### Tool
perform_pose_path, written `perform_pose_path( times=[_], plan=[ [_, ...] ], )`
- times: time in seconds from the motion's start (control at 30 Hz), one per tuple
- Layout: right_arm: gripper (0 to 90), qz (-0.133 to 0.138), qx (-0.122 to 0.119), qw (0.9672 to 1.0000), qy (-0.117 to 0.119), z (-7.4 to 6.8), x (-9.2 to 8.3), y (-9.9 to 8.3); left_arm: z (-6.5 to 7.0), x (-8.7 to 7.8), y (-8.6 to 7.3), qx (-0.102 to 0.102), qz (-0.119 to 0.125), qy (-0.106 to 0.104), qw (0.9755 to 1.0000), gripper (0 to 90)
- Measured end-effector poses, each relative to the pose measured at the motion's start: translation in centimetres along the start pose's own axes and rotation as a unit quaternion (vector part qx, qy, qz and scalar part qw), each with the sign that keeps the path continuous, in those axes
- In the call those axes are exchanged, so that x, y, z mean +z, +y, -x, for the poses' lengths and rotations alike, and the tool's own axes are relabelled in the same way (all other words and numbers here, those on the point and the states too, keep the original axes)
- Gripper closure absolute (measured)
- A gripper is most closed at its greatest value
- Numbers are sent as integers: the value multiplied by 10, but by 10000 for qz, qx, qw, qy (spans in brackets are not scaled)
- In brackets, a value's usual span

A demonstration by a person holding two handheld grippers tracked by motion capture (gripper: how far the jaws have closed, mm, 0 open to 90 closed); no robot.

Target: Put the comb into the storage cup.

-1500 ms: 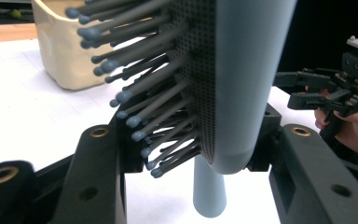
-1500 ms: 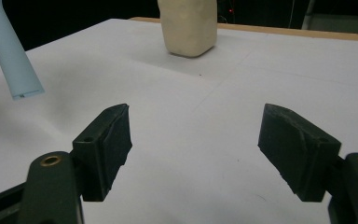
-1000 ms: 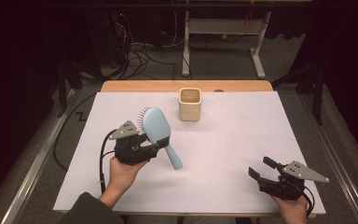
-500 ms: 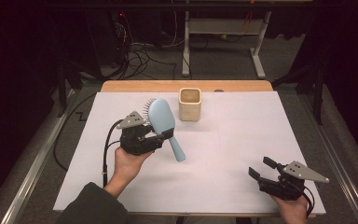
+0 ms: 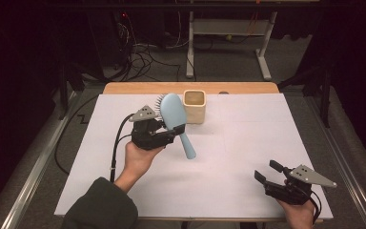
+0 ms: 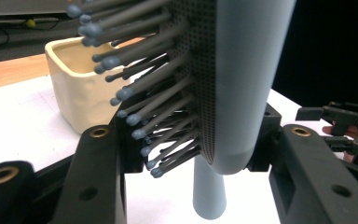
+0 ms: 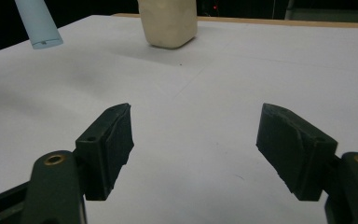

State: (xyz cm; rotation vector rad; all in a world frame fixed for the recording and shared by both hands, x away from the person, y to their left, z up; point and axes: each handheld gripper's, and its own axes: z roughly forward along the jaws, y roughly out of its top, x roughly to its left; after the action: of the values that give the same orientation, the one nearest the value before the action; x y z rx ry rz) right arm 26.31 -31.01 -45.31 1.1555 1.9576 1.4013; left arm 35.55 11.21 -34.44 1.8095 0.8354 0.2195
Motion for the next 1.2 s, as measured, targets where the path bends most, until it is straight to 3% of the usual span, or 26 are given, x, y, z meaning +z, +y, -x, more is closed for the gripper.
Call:
perform_pose_path(
  times=[0.17, 0.37, 0.67, 0.97, 1.2],
  plan=[
    [276, -21, -15, 10000, -10, 0, 1, 0, -5, 5, 8, 12, -6, 59, 10000, 530],
    [278, -18, -14, 10000, -6, 0, 0, 0, -11, 9, 11, -122, 10, 106, 9999, 530],
    [277, -8, 4, 10000, -30, -1, 0, -1, -10, 18, 26, 179, -42, 291, 9994, 530],
    [273, 34, -66, 9999, 87, -2, 0, -1, -11, 23, 34, 129, 32, 366, 9992, 530],
    [273, 34, -81, 9999, 98, -1, 1, 0, -11, 28, 47, 234, 1, 442, 9987, 530]
  ],
)
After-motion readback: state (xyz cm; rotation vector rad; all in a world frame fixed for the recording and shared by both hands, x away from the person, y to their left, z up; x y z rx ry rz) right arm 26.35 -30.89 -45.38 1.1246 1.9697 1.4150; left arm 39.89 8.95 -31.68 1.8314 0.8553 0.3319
